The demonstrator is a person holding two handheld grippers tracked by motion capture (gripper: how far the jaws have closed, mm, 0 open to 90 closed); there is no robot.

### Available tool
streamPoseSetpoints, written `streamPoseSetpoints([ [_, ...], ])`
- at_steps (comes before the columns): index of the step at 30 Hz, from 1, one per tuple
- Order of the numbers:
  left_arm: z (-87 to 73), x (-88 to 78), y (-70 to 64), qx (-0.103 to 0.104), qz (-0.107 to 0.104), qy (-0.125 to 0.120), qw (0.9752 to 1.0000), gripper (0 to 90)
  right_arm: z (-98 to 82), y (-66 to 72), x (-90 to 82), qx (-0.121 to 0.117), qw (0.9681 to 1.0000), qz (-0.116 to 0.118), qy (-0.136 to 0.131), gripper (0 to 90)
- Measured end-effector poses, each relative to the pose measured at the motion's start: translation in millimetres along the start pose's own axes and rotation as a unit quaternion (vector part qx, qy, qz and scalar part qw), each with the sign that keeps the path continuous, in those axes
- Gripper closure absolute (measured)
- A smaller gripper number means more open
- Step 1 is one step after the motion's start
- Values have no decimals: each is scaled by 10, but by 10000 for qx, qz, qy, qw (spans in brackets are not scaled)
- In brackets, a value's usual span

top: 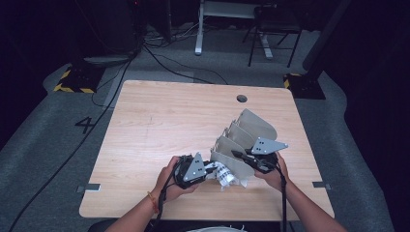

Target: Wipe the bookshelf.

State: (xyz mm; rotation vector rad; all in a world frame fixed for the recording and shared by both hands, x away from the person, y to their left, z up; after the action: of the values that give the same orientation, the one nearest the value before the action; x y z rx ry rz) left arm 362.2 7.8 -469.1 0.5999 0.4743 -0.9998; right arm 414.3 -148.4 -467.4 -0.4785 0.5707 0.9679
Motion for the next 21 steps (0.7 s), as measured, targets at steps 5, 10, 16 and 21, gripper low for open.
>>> streamPoseSetpoints([
  [5,128,-136,27,-61,59,-334,9994,782,1,-4,-2,-7,10000,74,-52,880],
  [10,232,-206,-56,2,-1,-498,9988,778,13,34,-7,-102,9998,162,-75,882],
  [16,313,-234,-199,153,-205,-564,9981,777,31,129,-26,-227,9994,260,-91,882],
  [21,339,-199,-302,194,-374,-560,9975,778,43,179,-23,-286,9989,345,-105,882],
])
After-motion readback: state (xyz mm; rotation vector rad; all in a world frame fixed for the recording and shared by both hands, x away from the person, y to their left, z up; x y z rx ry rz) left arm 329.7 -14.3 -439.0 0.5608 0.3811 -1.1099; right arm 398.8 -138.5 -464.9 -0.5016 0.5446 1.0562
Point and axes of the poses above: each handheld gripper's, and its own axes: x roughly forward along the jaws, z roughly out of its top, y roughly to its left, the point moved 8 cm from there along x, roughly forward along the jaws, and after that the axes turned 11 degrees about y, right-handed, at the moved point
